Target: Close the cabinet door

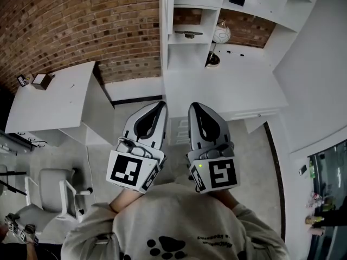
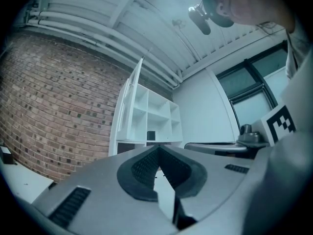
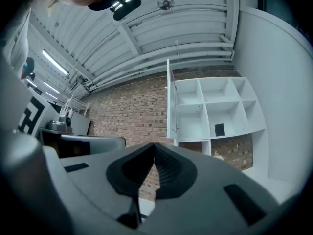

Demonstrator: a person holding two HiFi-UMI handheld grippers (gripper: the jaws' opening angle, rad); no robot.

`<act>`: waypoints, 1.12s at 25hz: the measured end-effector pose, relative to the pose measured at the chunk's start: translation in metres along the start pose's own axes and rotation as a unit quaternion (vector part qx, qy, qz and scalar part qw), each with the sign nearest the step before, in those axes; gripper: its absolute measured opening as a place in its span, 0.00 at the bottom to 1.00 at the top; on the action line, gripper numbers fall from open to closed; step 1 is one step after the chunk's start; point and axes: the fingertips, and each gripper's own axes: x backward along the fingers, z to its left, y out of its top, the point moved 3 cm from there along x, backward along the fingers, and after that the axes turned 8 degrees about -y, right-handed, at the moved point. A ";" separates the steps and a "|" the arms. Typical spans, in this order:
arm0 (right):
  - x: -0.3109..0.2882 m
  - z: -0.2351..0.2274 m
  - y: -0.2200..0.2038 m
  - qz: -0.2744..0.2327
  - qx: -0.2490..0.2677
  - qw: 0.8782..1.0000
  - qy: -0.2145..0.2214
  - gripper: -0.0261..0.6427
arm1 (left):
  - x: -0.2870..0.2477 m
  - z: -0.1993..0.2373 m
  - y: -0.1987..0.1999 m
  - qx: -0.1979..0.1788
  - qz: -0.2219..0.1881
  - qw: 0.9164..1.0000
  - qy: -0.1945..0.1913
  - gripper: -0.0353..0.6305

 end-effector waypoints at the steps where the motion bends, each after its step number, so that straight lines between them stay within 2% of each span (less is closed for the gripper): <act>1: -0.003 -0.001 -0.002 0.002 -0.001 1.000 -0.003 0.07 | -0.002 0.002 -0.002 0.001 0.002 1.000 -0.003 0.06; 14: -0.045 -0.004 -0.014 0.009 -0.004 1.000 0.002 0.07 | -0.029 0.035 -0.011 0.010 0.005 1.000 -0.004 0.06; 28: -0.124 -0.036 -0.027 0.006 -0.001 0.999 0.037 0.07 | -0.099 0.075 -0.017 0.001 0.001 1.000 0.008 0.06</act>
